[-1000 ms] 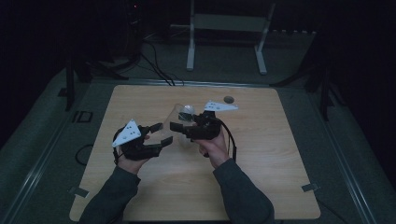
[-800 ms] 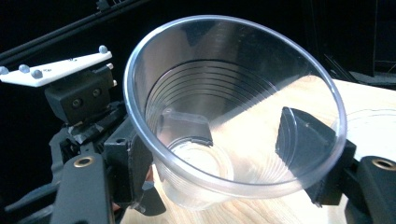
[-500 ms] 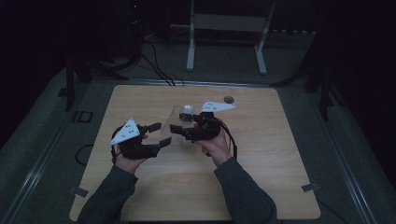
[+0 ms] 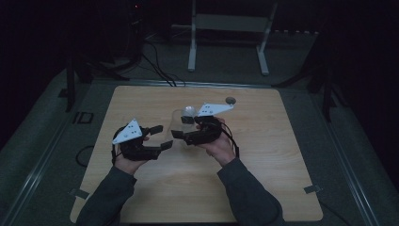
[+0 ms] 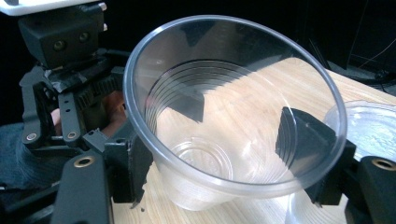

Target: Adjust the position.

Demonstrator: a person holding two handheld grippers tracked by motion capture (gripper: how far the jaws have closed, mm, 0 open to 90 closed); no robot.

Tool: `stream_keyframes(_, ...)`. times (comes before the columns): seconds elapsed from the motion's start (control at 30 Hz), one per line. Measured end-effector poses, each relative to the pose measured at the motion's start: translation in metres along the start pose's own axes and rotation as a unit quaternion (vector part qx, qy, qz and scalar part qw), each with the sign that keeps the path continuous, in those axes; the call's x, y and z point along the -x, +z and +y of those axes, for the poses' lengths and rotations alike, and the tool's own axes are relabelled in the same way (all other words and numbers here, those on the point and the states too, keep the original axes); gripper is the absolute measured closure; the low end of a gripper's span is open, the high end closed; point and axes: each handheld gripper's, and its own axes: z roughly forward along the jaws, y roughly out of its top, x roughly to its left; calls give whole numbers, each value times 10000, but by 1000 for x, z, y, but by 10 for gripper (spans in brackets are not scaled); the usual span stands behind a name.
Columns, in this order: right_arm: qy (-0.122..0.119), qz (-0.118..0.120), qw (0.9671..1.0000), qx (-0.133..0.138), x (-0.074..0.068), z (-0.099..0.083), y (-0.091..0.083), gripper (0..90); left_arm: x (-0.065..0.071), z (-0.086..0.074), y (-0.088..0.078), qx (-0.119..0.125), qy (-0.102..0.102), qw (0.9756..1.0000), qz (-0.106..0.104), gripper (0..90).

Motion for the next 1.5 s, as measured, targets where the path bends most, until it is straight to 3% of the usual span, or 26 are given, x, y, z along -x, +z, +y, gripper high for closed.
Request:
stream_keyframes(0.57,-418,-59,9983,-411,-6,4,4,290,2,-2,8,-346,50,9994,-58,295)
stream_keyframes(1.2,-825,-124,9934,-782,-17,8,12,289,5,-8,18,-554,70,9984,-32,292)
stream_keyframes(1.5,-846,-84,9933,-787,-19,7,14,287,6,-8,18,-507,93,9987,-38,394)
